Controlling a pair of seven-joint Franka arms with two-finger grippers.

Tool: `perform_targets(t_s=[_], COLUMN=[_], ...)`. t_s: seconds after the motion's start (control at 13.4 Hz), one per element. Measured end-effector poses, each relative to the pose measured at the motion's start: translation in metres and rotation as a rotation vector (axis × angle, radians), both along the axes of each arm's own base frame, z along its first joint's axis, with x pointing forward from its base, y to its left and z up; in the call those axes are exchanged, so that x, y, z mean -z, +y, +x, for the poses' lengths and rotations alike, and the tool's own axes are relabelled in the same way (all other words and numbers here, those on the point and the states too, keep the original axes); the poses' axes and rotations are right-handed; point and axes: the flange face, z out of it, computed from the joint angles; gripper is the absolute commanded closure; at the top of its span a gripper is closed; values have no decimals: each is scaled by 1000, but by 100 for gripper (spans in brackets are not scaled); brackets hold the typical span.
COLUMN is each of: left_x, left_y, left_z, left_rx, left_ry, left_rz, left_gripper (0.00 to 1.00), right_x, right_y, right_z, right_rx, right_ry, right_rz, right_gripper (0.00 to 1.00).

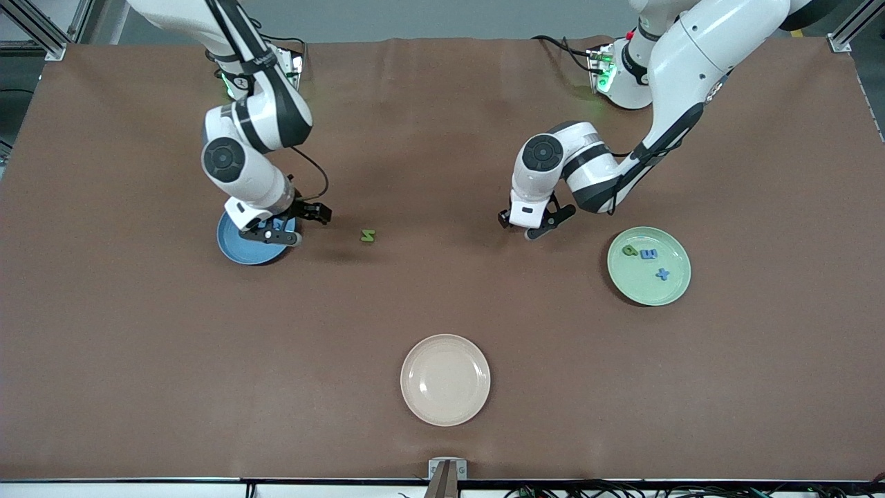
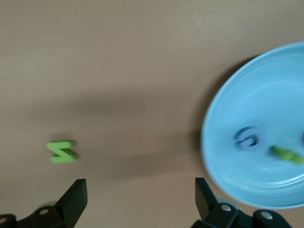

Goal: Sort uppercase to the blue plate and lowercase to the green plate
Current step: 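Grasp the n with the left gripper while the right gripper places the B, then lift the n with the left gripper while the right gripper grasps the Z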

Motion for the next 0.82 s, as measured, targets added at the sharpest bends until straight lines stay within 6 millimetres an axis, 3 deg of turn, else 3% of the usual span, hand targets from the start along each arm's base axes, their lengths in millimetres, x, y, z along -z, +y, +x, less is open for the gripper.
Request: perform_targets(t_s=[0.15,0.37,0.82], left_x=[2,5,3], left_y=[0,-1,-3], left_z=[-1,-5,-3], left_rx=[0,4,21], left_ry=[3,9,-11], left_rz=[-7,-13,-26], left_gripper=[27,43,84], right_x=[11,28,46], right_y=[24,45,89], right_z=[-8,-14,-25], right_rx=[35,20,37], right_ry=[-22,-63,-117], right_rz=[-7,-5,5], right_gripper=[0,0,0])
